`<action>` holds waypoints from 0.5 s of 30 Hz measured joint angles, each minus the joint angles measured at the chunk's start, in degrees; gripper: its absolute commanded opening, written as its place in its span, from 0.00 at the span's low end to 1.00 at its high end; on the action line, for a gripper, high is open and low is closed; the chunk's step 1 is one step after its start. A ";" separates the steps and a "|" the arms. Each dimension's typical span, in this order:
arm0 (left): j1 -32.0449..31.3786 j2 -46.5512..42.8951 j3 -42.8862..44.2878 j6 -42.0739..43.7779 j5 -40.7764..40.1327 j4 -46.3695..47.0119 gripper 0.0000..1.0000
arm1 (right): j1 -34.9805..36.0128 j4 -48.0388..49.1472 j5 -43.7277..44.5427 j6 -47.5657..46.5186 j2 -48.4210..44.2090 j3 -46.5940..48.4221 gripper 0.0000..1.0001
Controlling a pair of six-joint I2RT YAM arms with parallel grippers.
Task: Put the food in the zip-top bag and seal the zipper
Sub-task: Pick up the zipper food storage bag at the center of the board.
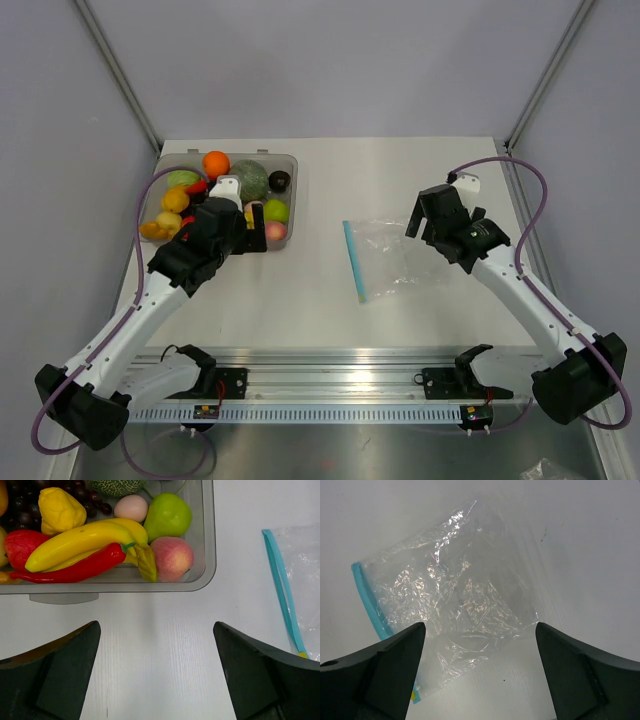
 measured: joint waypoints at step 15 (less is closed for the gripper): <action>0.22 0.13 0.55 -1.84 1.44 -1.25 0.99 | 7.50 1.01 -2.60 -2.01 8.09 3.10 0.91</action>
